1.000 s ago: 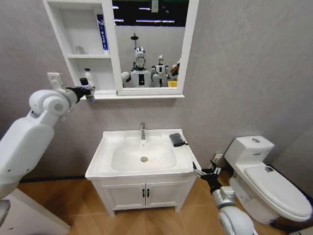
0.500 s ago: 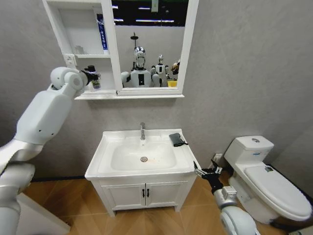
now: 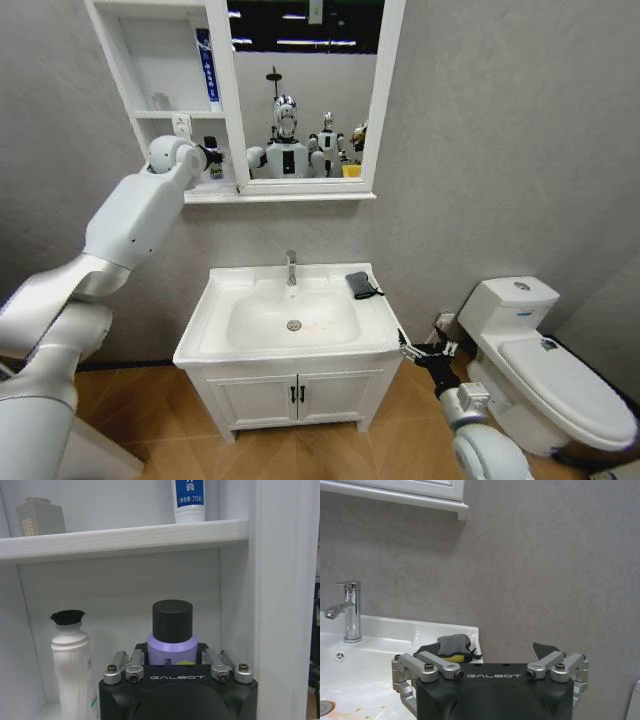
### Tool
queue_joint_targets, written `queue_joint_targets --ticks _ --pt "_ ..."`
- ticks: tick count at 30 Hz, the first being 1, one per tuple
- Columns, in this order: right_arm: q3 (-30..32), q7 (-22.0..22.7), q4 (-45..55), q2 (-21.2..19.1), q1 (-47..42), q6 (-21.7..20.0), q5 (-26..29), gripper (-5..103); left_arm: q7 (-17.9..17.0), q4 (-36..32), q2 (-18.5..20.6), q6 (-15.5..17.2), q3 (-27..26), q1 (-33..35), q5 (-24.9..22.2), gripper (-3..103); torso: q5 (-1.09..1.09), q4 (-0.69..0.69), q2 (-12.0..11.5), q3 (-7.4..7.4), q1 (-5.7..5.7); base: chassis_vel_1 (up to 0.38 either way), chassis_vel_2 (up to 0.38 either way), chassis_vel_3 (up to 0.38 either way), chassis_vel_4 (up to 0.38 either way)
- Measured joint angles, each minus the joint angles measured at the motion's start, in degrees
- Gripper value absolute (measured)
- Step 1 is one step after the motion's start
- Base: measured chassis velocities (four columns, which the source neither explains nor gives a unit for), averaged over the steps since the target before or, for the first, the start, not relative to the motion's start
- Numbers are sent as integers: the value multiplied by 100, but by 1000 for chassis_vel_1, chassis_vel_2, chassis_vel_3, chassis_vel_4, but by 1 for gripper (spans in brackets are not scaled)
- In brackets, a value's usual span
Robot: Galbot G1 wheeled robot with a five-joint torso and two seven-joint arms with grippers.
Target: Move facial cleanser and shampoo from washbasin to cabinet, then wipe washbasin with towel.
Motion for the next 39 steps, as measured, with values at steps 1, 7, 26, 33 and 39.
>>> queue_joint_targets --ticks 1,7,26,33,39 --pt "-3 2 8 5 0 0 -3 100 20 53 -15 -18 12 -8 22 43 0 0 0 0 0 0 0 0 0" --pt "-33 14 90 22 8 -13 -11 100 160 319 -90 -111 22 -12 190 43 0 -2 0 0 0 0 0 0 0" --pt "149 13 133 39 -217 114 -101 100 475 849 -360 -247 -164 47 643 45 0 -2 0 0 0 0 0 0 0" --pt "172 11 165 37 -280 142 -113 100 543 848 -391 -255 -239 77 728 61 1 -2 0 0 0 0 0 0 0" --pt "175 26 201 2 -264 130 -109 100 518 688 -330 -293 -321 181 774 88 1 -2 1 0 0 0 0 0 0"
